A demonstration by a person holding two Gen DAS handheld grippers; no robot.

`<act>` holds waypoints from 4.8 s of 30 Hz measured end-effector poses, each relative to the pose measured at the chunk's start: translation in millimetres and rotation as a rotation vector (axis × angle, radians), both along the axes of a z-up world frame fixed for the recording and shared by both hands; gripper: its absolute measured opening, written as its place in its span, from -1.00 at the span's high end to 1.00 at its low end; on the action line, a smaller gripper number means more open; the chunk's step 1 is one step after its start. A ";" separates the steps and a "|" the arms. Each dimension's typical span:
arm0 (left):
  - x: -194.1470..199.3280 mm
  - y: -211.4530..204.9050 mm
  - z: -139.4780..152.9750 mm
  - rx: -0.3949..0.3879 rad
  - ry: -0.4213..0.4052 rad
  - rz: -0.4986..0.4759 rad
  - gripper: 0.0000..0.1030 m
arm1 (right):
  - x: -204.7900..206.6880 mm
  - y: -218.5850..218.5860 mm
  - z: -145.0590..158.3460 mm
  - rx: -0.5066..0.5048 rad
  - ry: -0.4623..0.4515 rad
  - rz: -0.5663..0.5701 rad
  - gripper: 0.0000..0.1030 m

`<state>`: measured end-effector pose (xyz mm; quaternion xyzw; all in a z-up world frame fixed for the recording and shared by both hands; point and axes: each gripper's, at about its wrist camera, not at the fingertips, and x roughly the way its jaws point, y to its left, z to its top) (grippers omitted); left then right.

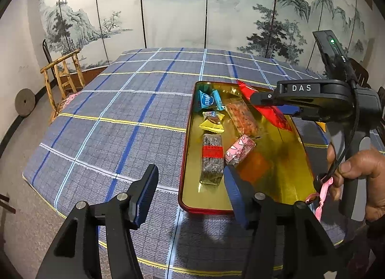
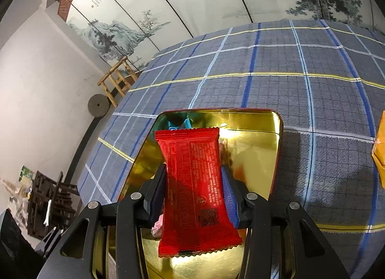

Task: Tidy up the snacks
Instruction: 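Carry the red snack bag over the tin and open the right gripper, then move the left gripper to the orange candy and grasp it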

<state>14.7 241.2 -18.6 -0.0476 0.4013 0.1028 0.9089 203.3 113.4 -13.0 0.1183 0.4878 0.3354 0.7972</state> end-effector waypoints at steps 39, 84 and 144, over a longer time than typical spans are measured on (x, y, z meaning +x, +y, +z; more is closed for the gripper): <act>3.5 -13.0 -1.8 0.046 0.019 -0.023 -0.14 | -15.8 -3.8 4.7 -0.014 -0.046 0.037 0.11; 43.7 -144.3 15.7 0.259 0.032 -0.231 -0.49 | -48.0 -313.0 -29.6 -0.307 -0.177 -0.442 -0.45; 194.9 -267.5 -30.9 -0.062 0.177 -0.453 0.49 | -42.6 -352.3 -37.8 -0.068 -0.140 -0.452 -0.78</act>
